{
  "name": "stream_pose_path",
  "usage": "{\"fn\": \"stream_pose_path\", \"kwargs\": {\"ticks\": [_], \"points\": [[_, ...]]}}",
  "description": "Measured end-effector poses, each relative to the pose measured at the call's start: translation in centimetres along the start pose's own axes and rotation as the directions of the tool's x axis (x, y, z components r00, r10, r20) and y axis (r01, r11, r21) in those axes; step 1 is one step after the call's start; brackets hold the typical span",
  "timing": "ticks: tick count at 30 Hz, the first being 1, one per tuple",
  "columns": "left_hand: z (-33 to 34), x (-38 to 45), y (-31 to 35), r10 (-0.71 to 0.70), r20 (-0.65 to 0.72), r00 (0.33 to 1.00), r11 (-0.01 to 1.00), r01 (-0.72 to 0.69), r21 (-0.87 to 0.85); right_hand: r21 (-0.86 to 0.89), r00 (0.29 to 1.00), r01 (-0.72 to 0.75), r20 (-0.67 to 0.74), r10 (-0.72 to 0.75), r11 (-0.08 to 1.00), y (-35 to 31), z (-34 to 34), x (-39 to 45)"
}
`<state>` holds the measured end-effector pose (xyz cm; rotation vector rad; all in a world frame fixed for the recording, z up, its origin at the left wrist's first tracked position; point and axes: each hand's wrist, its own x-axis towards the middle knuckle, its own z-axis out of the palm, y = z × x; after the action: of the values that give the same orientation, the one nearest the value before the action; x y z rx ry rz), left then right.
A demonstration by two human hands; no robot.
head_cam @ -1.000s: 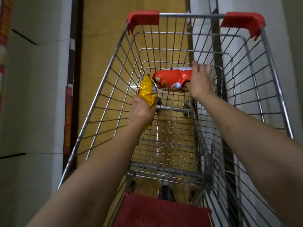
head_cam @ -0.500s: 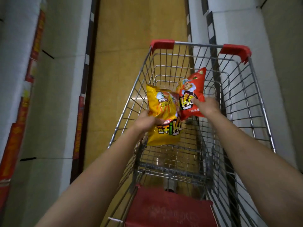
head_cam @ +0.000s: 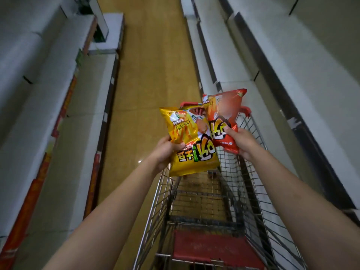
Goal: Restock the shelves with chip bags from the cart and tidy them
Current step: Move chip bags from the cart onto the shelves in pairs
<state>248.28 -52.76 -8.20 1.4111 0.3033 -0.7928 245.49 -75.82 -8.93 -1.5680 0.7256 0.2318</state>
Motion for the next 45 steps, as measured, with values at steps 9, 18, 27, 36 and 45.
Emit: {"fn": "stream_pose_path", "kwargs": {"ticks": [9, 18, 27, 36, 45], "points": [[-1.6, -7.4, 5.6, 0.171, -0.115, 0.978, 0.984, -0.177, -0.038, -0.068, 0.983, 0.155, -0.087, -0.161, 0.986, -5.4, -0.5, -10.7], [-2.3, -13.0, 8.5, 0.371, -0.222, 0.902, 0.899, -0.289, 0.328, 0.020, 0.926, 0.372, -0.083, -0.369, 0.928, -10.3, 0.5, -21.9], [1.2, -20.4, 9.5, 0.394, 0.540, 0.744, 0.757, -0.596, 0.268, -0.001, 0.886, 0.463, 0.048, -0.462, 0.887, -13.4, 2.7, -29.6], [4.4, -23.4, 9.9, 0.433, 0.573, 0.696, 0.660, -0.677, 0.325, -0.143, 0.918, 0.389, -0.027, -0.397, 0.910, -12.9, -0.7, -35.1], [8.2, -27.2, 8.7, 0.657, 0.192, 0.729, 0.335, -0.510, 0.792, 0.156, 0.856, 0.474, -0.310, -0.413, 0.866, -10.1, -3.8, -40.6]]}}
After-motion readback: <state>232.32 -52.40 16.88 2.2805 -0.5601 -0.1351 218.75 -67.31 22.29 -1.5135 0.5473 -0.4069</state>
